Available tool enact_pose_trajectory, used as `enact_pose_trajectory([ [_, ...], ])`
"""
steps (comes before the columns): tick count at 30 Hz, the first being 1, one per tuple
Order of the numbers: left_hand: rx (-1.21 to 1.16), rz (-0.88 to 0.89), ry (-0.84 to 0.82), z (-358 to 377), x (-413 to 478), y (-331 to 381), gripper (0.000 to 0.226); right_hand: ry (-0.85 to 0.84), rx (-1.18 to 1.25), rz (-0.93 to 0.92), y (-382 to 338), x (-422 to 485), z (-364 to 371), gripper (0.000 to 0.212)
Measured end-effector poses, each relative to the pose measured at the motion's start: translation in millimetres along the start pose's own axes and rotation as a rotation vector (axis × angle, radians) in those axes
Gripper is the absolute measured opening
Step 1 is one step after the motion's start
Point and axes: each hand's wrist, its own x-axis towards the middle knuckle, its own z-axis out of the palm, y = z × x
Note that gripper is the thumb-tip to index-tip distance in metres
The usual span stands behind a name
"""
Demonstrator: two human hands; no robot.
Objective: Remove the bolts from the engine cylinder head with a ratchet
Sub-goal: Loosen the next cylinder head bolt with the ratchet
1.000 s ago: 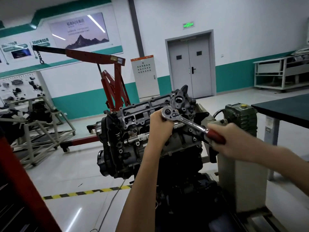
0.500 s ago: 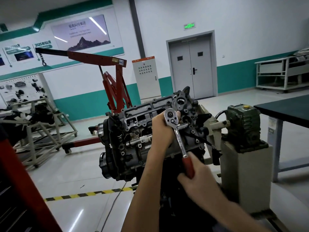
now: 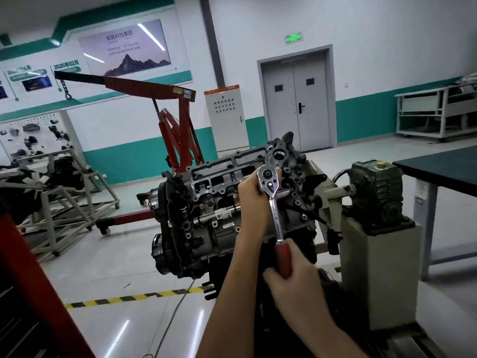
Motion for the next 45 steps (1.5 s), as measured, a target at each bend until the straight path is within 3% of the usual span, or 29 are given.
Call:
enact_pose_trajectory([
  [2,-0.013,-0.005,-0.006,-2.7,-0.5,0.8,0.052,-0.016,0.122,0.004,-1.7,-1.7,18.7,0.024],
  [4,-0.02,-0.024,-0.057,-7.5,1.3,1.0,0.051,-0.082,0.061,-0.017,0.1,3.3,5.4,0.023],
  [10,0.062,0.015,-0.114,-5.3,8.9,6.2,0.054,-0.347,-0.569,-0.199,-9.2,60.2,-112.8,0.041],
  [13,0.033,-0.005,-0.089,-9.6,4.2,2.2,0.053,-0.375,-0.698,-0.269,-16.3,79.4,-126.5,0.037],
  [15,0.012,-0.022,-0.087,-11.5,1.8,1.6,0.052,-0.318,-0.609,-0.212,-7.8,65.1,-110.2,0.037],
  [19,0.013,-0.019,-0.049,-7.1,-2.5,8.3,0.05,-0.062,-0.158,-0.053,5.5,8.9,-33.3,0.034],
  [22,0.02,0.019,-0.055,-7.3,-3.1,7.4,0.052,-0.031,0.055,0.03,2.3,-3.9,19.2,0.025],
  [24,0.03,0.009,-0.061,-9.4,-1.0,8.4,0.052,-0.061,0.025,-0.004,0.1,-0.2,11.8,0.028],
  [29,0.11,0.015,-0.132,-12.0,9.0,5.9,0.051,-0.391,-0.47,-0.162,-7.6,46.5,-96.2,0.032],
  [32,0.108,0.006,-0.142,-8.8,10.6,4.0,0.036,-0.432,-0.678,-0.251,-20.2,79.5,-127.4,0.027],
  [35,0.067,0.014,-0.077,-8.4,7.1,1.0,0.048,-0.354,-0.626,-0.215,-10.6,70.9,-114.5,0.025],
  [40,0.019,0.013,-0.023,-3.5,2.9,1.3,0.054,-0.071,-0.14,-0.057,3.4,9.0,-26.9,0.028],
  [43,0.006,0.022,-0.041,-5.7,2.0,2.2,0.054,-0.066,0.026,-0.001,2.3,1.7,7.4,0.026],
  [45,0.017,0.019,-0.063,-8.5,3.9,2.8,0.052,-0.114,-0.077,-0.027,0.9,7.1,-8.4,0.03],
])
